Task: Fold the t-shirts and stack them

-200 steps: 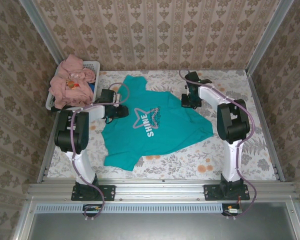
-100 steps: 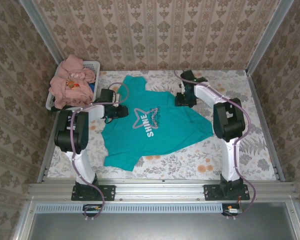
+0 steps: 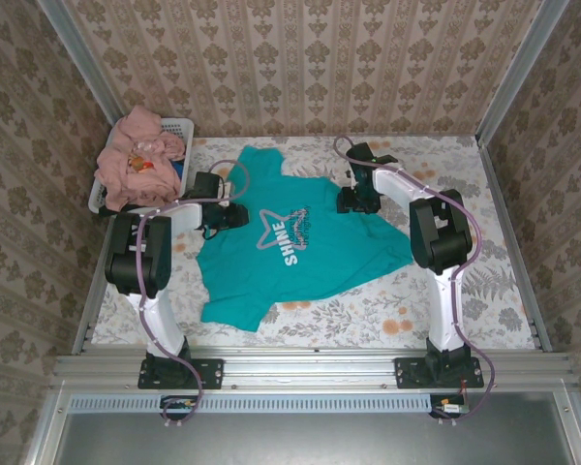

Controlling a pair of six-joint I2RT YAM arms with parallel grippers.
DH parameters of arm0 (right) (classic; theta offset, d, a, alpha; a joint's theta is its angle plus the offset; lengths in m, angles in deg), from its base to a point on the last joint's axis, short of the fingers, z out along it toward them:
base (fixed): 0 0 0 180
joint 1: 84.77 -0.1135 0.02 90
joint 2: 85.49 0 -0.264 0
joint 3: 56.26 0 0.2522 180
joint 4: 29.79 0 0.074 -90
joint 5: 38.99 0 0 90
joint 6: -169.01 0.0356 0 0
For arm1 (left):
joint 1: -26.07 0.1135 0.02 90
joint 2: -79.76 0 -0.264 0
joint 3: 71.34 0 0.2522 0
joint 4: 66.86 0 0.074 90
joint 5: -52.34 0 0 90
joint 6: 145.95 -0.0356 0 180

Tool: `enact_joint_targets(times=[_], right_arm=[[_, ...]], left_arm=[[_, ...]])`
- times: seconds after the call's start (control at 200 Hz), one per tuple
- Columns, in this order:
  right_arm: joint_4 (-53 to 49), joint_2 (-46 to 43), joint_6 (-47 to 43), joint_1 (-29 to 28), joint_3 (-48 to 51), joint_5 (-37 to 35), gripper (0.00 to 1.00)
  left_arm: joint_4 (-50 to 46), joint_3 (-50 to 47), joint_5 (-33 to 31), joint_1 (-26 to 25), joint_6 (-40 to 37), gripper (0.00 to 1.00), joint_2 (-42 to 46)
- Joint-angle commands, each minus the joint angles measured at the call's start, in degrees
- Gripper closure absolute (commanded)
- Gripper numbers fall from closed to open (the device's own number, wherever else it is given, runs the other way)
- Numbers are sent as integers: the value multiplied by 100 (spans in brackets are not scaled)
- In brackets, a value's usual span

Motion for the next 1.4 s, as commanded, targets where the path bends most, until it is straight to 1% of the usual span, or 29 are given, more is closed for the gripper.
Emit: enact_joint_targets(times=[0.0,0.05,0.09,0.19,0.255,0.335,0.465,0.515,0.59,0.63,0.715,0.745,0.765,0.785,0.8,0.82,0.84,0.885,0.915,0.94,0.965,1.01,1.045,1.09,1.155,1.215,1.245,1.32,1.395], right_arm=[[-186,175,4,2,-70,-136,42],[-93,211,4,4,-51,178,45],[-52,240,29,-6,-59,312,49],[1,202,114,-8,-69,270,65],[11,123,115,-5,-90,269,73],[-87,-27,139,-3,-163,143,84],[-303,-514,190,10,-269,-429,96],[-329,-699,231,54,-293,-707,100],[-403,-778,386,244,-461,-1100,100],[-413,-718,489,397,-605,-1254,100],[-267,-406,602,740,-1010,-1335,100],[-209,-234,604,848,-1221,-1288,96],[-243,-85,608,919,-1423,-1237,91],[-346,81,613,981,-1682,-1187,81],[-471,220,607,1020,-1884,-1125,72],[-712,403,606,1066,-2233,-1071,65],[-1002,574,607,1091,-2587,-1056,62],[-1631,775,611,1069,-3222,-1204,60],[-1888,732,581,990,-3346,-1404,56],[-1990,591,549,905,-3272,-1562,49],[-1997,380,506,809,-3026,-1706,43],[-1767,-169,449,588,-2279,-1913,38],[-1383,-644,412,387,-1490,-1877,35],[-731,-1274,457,129,-361,-1516,33],[119,-1873,637,-226,1032,-593,34],[384,-2132,931,-597,1894,-341,36],[343,-2208,1060,-779,2202,-427,36],[182,-2475,1511,-1134,2868,-1036,33],[87,-2719,1810,-1253,3422,-1390,33]], left_arm=[[-343,-122,49,69,61,57,-76],[-346,-128,50,74,63,57,-85],[-353,-122,50,70,60,57,-93],[-346,-147,41,74,67,57,-93],[-342,-155,45,78,64,58,-85],[-371,-140,50,87,55,58,-64],[-419,-133,32,130,21,58,28],[-437,-132,15,144,12,58,68],[-443,-108,14,191,-8,58,86],[-443,-83,23,200,-13,58,61],[-469,13,65,227,-6,58,-33],[-478,50,83,237,-5,58,-57],[-478,64,100,237,-5,58,-70],[-482,79,115,236,-12,58,-83],[-485,89,123,241,-7,58,-91],[-491,107,128,237,-9,58,-100],[-498,110,144,238,-10,58,-94],[-520,117,140,240,-5,58,-77],[-515,108,125,240,-11,58,-53],[-515,101,106,244,-18,57,-37],[-513,98,94,245,-16,58,-26],[-513,106,89,252,-8,57,-31],[-513,115,106,254,-8,58,-41],[-505,116,128,258,-8,57,-58],[-493,163,137,265,13,57,-92],[-494,203,163,272,21,57,-128],[-512,227,173,274,17,58,-144],[-513,231,190,288,12,57,-146],[-496,230,214,298,-6,57,-138]])
